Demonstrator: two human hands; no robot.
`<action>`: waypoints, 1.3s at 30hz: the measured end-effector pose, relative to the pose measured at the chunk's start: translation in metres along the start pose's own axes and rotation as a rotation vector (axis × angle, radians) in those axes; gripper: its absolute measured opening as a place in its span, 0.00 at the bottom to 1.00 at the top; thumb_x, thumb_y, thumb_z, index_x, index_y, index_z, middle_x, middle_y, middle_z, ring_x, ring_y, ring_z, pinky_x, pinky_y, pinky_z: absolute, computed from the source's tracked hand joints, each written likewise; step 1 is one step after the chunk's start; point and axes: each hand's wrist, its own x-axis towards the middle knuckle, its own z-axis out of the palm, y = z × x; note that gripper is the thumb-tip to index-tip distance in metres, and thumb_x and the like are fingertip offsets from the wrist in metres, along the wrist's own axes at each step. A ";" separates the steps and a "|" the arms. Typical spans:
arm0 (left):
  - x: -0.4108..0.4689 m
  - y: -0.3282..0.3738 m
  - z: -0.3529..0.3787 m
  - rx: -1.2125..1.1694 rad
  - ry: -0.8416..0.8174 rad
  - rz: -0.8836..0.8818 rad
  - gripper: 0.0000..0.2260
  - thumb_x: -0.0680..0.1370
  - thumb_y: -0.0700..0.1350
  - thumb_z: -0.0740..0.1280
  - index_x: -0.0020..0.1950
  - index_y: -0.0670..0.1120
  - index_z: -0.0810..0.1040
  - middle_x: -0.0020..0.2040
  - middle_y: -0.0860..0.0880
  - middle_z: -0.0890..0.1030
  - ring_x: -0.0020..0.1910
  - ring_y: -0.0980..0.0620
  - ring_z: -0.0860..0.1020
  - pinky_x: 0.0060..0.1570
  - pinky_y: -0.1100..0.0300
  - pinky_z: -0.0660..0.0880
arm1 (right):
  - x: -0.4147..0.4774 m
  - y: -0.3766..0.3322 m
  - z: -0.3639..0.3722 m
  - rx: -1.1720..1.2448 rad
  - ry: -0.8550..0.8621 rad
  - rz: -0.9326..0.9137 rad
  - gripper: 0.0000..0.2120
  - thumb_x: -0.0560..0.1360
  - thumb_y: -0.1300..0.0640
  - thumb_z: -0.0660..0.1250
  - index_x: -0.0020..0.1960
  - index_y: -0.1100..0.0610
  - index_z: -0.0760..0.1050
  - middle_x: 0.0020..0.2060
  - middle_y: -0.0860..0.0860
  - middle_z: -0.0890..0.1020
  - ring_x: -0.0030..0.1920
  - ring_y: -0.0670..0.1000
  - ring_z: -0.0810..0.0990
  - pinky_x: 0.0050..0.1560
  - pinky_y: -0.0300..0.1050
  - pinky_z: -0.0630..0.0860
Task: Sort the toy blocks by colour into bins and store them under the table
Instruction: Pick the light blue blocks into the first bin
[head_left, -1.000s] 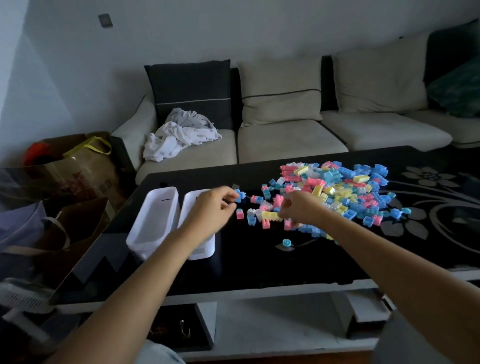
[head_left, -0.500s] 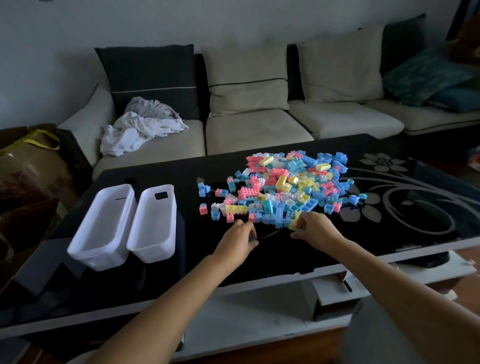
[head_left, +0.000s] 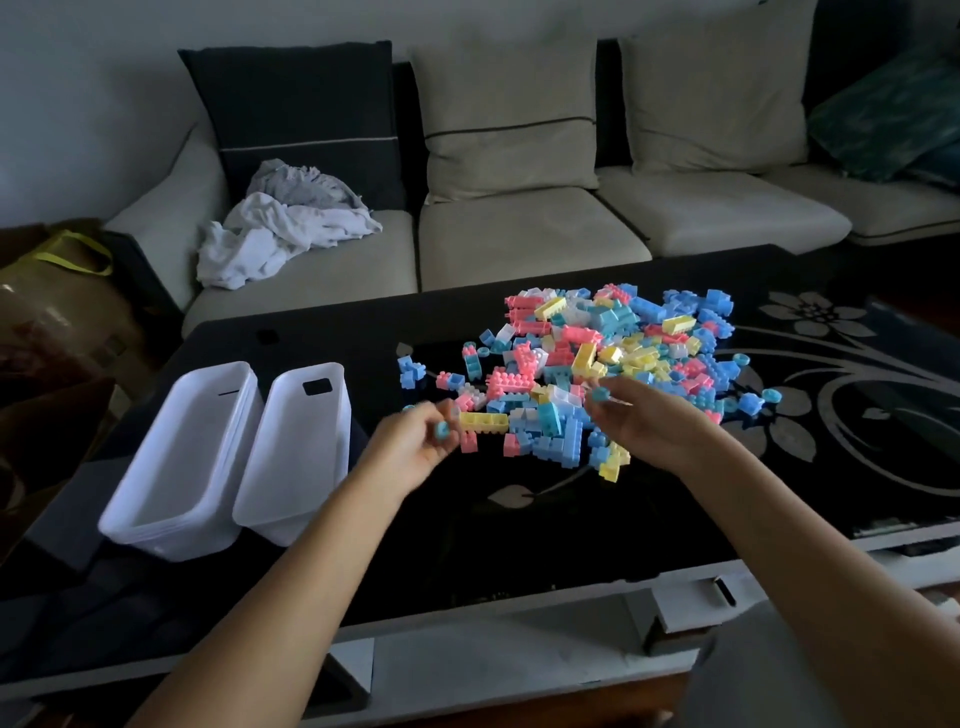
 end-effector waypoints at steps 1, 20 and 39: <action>0.007 0.008 -0.004 -0.102 0.037 -0.016 0.10 0.76 0.31 0.56 0.48 0.37 0.76 0.41 0.43 0.75 0.36 0.53 0.74 0.32 0.64 0.71 | 0.009 -0.002 0.002 0.133 0.009 0.051 0.07 0.78 0.65 0.59 0.55 0.66 0.71 0.43 0.58 0.76 0.36 0.50 0.79 0.30 0.38 0.79; 0.060 0.009 0.017 1.799 0.415 0.273 0.07 0.77 0.43 0.66 0.52 0.41 0.76 0.40 0.48 0.76 0.42 0.49 0.79 0.32 0.61 0.68 | 0.038 0.029 0.019 -1.646 0.162 -0.521 0.18 0.70 0.51 0.73 0.56 0.56 0.75 0.49 0.52 0.78 0.43 0.49 0.75 0.41 0.42 0.72; -0.023 0.073 -0.060 1.430 0.342 0.592 0.14 0.81 0.41 0.53 0.40 0.37 0.73 0.34 0.45 0.72 0.31 0.51 0.68 0.28 0.63 0.63 | 0.023 0.028 0.072 -0.817 0.005 -0.302 0.08 0.79 0.57 0.58 0.47 0.59 0.74 0.34 0.54 0.73 0.28 0.46 0.67 0.26 0.38 0.63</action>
